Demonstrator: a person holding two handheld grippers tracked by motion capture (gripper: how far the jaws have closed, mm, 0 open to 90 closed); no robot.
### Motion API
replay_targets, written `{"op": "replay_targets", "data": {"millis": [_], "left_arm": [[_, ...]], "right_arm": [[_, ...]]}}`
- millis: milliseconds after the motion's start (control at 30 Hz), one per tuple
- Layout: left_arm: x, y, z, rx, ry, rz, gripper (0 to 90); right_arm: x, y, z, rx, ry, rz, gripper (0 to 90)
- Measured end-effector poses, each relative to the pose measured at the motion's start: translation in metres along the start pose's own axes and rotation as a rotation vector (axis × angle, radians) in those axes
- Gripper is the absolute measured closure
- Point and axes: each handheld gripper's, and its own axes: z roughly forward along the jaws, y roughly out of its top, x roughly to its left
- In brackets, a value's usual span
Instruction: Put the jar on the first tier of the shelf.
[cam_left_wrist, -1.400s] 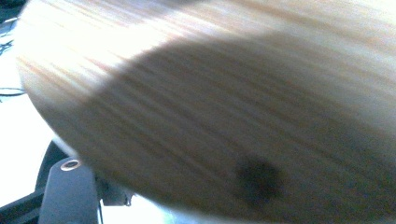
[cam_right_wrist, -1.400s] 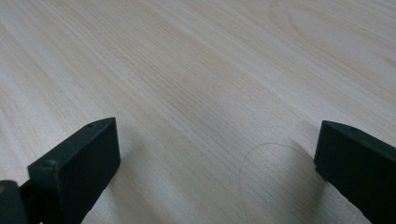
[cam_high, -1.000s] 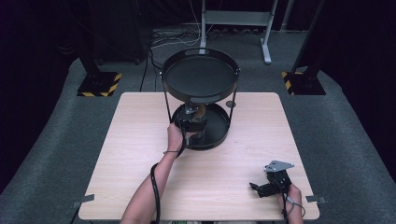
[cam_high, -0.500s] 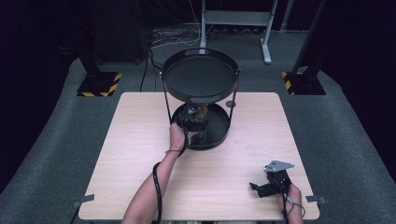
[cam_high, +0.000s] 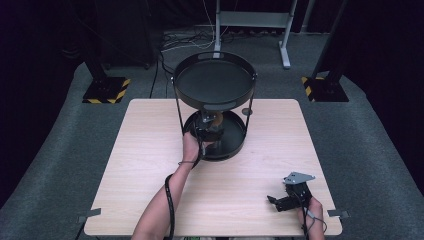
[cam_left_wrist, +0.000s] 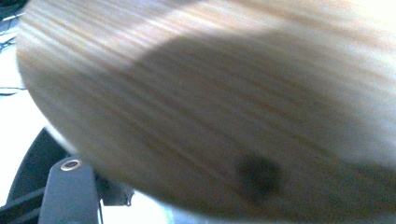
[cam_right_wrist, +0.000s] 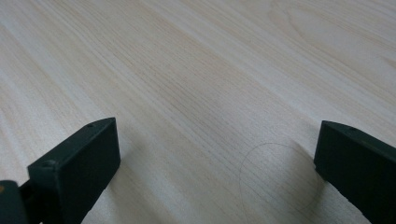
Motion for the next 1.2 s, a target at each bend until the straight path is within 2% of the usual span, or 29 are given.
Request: {"op": "replay_targets", "data": {"millis": [433, 1200], "left_arm": [[0.0082, -0.0046, 0.0018, -0.025, -0.026, -0.046, 25.3], [0.0083, -0.0057, 0.0014, -0.026, -0.025, -0.034, 25.1]], "right_arm": [[0.0001, -0.0001, 0.0001, -0.002, 0.0, 0.0, 0.0], [0.0002, -0.0001, 0.0, -0.002, -0.001, -0.002, 0.0]]}}
